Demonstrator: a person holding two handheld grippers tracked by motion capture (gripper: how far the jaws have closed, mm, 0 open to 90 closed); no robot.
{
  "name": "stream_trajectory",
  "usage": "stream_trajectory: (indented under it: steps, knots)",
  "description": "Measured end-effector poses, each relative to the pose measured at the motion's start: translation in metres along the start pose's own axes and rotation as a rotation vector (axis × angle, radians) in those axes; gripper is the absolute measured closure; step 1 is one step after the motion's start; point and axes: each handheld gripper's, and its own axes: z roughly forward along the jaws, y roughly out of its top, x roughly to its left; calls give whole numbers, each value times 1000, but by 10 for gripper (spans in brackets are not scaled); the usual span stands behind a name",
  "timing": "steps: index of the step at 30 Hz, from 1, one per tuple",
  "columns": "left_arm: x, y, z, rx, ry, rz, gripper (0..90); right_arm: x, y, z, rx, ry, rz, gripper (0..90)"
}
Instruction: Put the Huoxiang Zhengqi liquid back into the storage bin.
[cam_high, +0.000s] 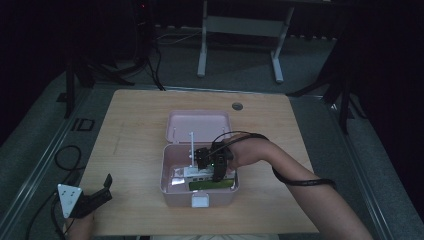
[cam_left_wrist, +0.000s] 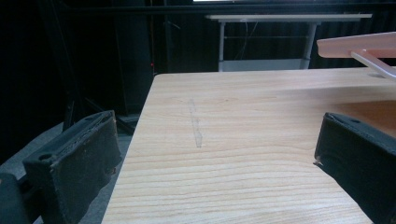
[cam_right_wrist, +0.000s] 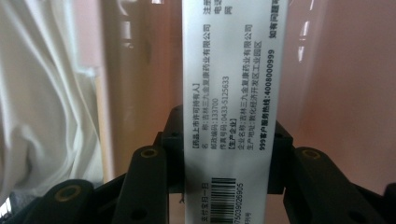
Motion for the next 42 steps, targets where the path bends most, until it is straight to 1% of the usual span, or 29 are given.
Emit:
stream_trajectory:
  steps: [1, 2, 3, 7, 11, 16, 20, 22, 24, 25, 28, 31, 33, 34, 37, 41, 42]
  knots:
    - [0, 0, 0, 0, 0, 0, 2, 0, 0, 0, 0, 0, 0, 625]
    - [0, 0, 0, 0, 0, 0, 2, -1, 0, 4, 0, 1, 2, 625]
    - [0, 0, 0, -1, -1, -1, 2, -2, 1, 16, 10, 3, 4, 625]
    - [0, 0, 0, 0, -1, 0, 2, -4, 2, 30, 18, 10, 16, 625]
    - [0, 0, 0, 1, -1, 0, 2, -5, 3, 43, 32, 14, 13, 625]
    - [0, 0, 0, 0, -2, 0, 2, -5, 3, 52, 30, 21, 19, 624]
    - [0, 0, 0, 1, -2, 0, 2, -3, 1, 54, 18, 25, 28, 623]
    - [0, 0, 0, 1, -2, 1, 2, -3, 0, 56, 16, 22, 24, 622]
    - [0, 0, 0, 1, -2, 1, 2, -3, -1, 56, 9, 20, 25, 620]
    - [0, 0, 0, 1, -2, 1, 2, -2, -1, 56, 10, 18, 27, 620]
    - [0, 0, 0, 1, -2, 0, 2, 0, 1, 56, 25, 10, 12, 609]
    - [0, 0, 0, 0, -4, 0, 2, 1, 2, 56, 34, 8, -6, 571]
    - [0, 0, 0, 0, -4, 0, 2, 2, 1, 53, 18, 6, -11, 532]
    - [0, 0, 0, 1, -5, 0, 2, 2, 0, 50, 9, 11, -2, 520]
    - [0, 0, 0, 1, -5, 0, 2, 2, -4, 37, -20, 8, 8, 510]
    - [0, 0, 0, 0, -4, 1, 2, 3, -11, 18, -63, 1, 6, 493]
    - [0, 0, 0, 0, -4, 0, 2, 3, -13, 13, -77, 2, 14, 493]
